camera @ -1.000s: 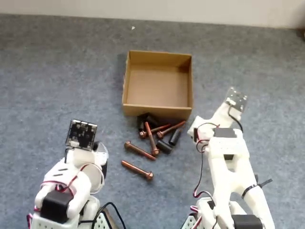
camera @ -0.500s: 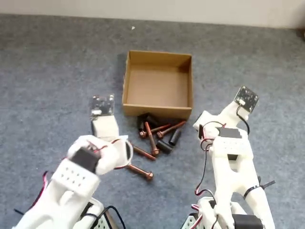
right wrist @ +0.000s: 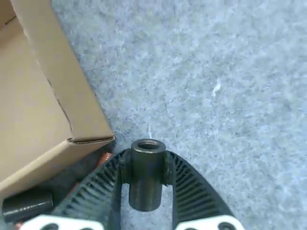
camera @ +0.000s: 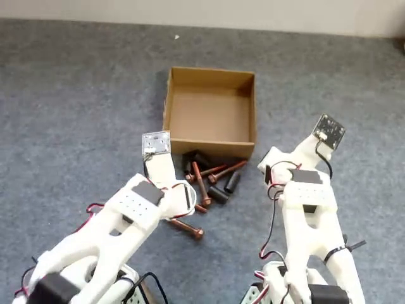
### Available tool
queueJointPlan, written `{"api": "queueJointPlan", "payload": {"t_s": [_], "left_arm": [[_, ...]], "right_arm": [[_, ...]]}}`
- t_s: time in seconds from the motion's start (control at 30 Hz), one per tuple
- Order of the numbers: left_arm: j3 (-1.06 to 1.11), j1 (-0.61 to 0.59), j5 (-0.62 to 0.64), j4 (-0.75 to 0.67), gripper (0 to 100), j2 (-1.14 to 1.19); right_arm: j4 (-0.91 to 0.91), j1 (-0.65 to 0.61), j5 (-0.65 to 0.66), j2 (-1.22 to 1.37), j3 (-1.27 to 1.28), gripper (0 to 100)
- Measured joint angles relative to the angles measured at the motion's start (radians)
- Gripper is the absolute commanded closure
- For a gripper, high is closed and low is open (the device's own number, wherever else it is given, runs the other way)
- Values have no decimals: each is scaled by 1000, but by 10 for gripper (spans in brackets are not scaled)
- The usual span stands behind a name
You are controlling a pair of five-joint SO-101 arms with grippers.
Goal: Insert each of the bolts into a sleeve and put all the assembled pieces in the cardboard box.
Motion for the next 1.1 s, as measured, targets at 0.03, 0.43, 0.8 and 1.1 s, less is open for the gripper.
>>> {"api": "queueJointPlan", "payload": {"t_s": [0.03, 0.43, 0.8, 1.1], "left_arm": [[-5, -11, 0, -26, 787, 23], [-158, -94, 2, -89, 956, 321], [-181, -92, 3, -98, 995, 330], [-176, -135, -23, -52, 995, 21]], "right_arm": [[0, 0, 0, 0, 3, 995], [-2, 0, 0, 0, 26, 995], [-2, 0, 0, -3, 26, 995], [-2, 0, 6, -106, 26, 995]]}}
